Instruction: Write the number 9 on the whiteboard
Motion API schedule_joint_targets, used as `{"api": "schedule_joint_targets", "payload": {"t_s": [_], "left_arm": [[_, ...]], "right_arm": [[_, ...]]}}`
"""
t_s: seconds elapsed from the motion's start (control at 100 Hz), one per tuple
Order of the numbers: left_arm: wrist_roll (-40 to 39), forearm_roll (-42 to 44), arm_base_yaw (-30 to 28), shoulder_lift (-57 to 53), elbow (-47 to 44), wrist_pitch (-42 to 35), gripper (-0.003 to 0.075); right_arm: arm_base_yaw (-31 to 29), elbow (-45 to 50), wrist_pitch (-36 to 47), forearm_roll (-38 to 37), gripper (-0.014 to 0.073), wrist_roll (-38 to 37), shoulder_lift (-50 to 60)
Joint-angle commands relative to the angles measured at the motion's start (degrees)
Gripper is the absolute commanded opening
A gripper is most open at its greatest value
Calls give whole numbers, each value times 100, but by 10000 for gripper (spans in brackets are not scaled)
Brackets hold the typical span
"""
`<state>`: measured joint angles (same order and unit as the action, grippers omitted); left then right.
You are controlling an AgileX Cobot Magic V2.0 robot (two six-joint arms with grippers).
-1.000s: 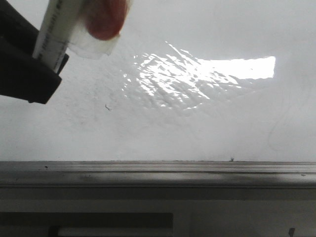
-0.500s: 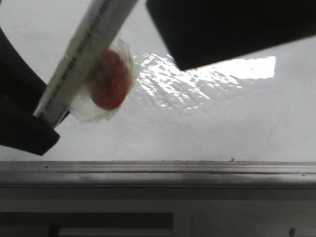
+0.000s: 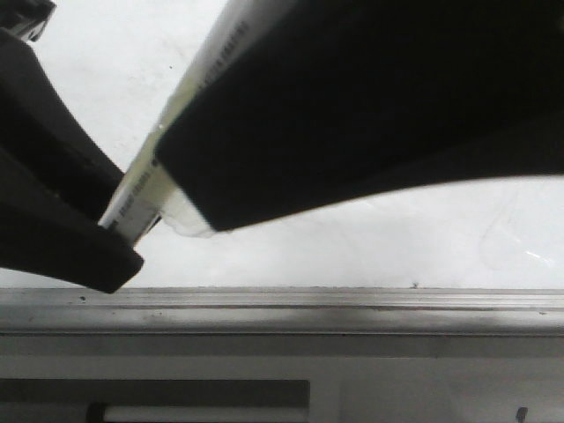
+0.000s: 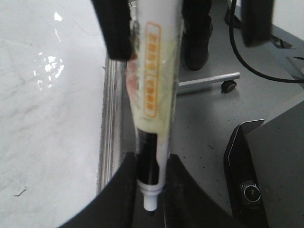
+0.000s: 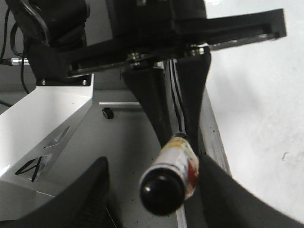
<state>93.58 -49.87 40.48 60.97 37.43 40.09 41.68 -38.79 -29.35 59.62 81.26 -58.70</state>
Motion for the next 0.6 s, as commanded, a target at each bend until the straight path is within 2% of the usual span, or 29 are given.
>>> {"api": "schedule_joint_targets", "payload": {"t_s": [0.0, 0.16, 0.37, 0.46, 0.59], "left_arm": [[20, -326, 20, -31, 147, -122, -20], [20, -326, 20, -19, 147, -122, -20], [20, -326, 20, -19, 147, -122, -20], [20, -326, 20, -19, 147, -122, -20], [20, -326, 20, -19, 147, -122, -20]], "right_arm": [[150, -216, 270, 301, 359, 72, -8], [365, -216, 602, 463, 358, 72, -59], [365, -216, 587, 601, 342, 72, -67], [365, -216, 601, 601, 282, 72, -67], [365, -216, 550, 682, 120, 72, -115]]}}
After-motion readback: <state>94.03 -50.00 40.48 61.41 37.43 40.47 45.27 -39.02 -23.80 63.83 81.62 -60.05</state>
